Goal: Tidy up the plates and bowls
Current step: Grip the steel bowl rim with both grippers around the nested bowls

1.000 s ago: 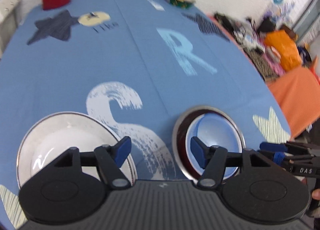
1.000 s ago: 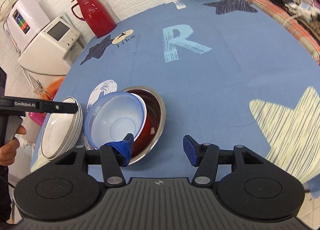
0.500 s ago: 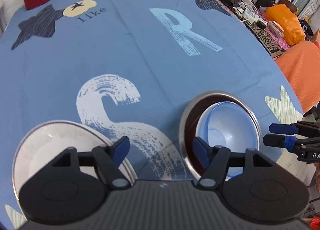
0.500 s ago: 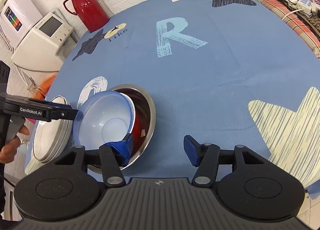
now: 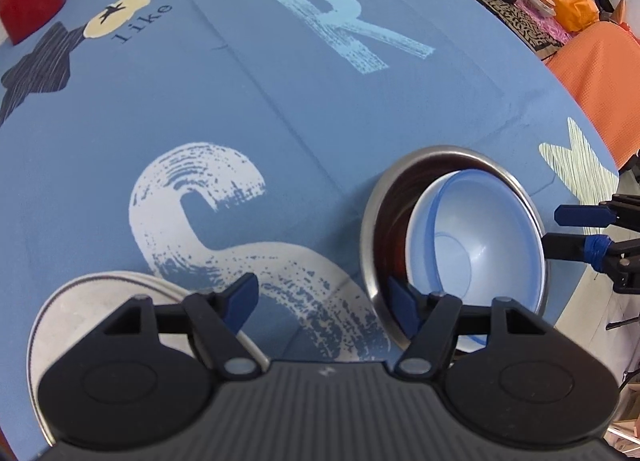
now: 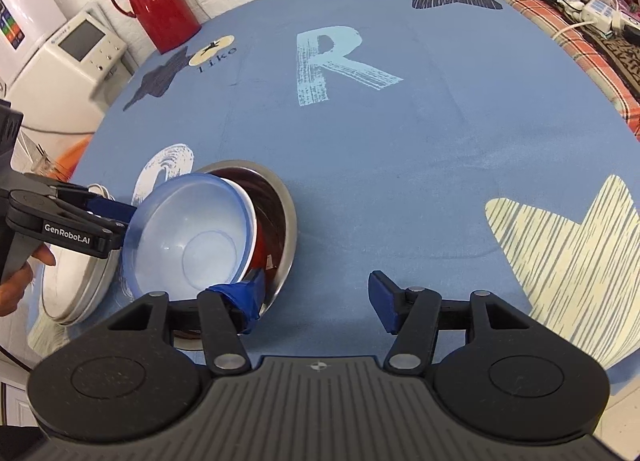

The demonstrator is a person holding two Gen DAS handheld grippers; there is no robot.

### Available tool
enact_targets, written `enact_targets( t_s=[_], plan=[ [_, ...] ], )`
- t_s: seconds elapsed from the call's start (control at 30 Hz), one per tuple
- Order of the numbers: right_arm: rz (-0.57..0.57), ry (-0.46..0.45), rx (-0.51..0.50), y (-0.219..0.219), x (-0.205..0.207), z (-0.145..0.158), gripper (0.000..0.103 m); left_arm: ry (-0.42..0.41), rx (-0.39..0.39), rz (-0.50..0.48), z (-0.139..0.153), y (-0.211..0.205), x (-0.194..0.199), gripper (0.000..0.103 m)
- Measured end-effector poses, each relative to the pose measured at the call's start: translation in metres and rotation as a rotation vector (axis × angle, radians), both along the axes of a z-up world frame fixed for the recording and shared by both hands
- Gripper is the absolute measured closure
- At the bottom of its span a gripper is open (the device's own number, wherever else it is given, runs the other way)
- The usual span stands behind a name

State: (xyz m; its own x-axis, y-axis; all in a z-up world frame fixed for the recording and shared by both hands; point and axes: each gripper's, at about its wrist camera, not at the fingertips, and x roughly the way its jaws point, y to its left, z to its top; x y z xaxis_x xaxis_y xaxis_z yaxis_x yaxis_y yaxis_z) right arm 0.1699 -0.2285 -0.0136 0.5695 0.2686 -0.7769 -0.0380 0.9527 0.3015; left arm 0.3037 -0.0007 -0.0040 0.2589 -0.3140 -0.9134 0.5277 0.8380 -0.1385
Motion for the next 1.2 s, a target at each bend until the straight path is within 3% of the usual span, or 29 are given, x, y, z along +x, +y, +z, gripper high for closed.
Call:
enact_targets(
  t_s=[0.23, 0.47, 0.63, 0.87, 1.1, 1.2],
  plan=[
    [0.025, 0.013, -0.117, 0.016, 0.016, -0.005, 0.058, -0.024, -0.025, -0.005, -0.001, 0.004, -0.002, 0.033],
    [-0.07, 0.066, 0.05, -0.004, 0.024, -0.021, 0.053, -0.036, -0.038, 0.004, -0.002, 0.006, -0.001, 0.032],
    [-0.118, 0.09, 0.037, 0.0, 0.022, -0.02, 0.05, -0.041, -0.036, 0.012, -0.002, 0.006, 0.0, 0.032],
    [-0.103, 0.138, 0.048, -0.002, 0.029, -0.018, 0.049, -0.053, -0.035, 0.018, -0.002, 0.006, -0.003, 0.031],
    [-0.168, 0.108, 0.074, 0.0, 0.02, -0.019, 0.049, -0.064, -0.037, 0.018, -0.002, 0.007, -0.005, 0.031],
    [-0.19, 0.137, 0.068, 0.0, 0.025, -0.017, 0.05, -0.069, -0.036, 0.016, -0.002, 0.007, -0.005, 0.031]
  ],
)
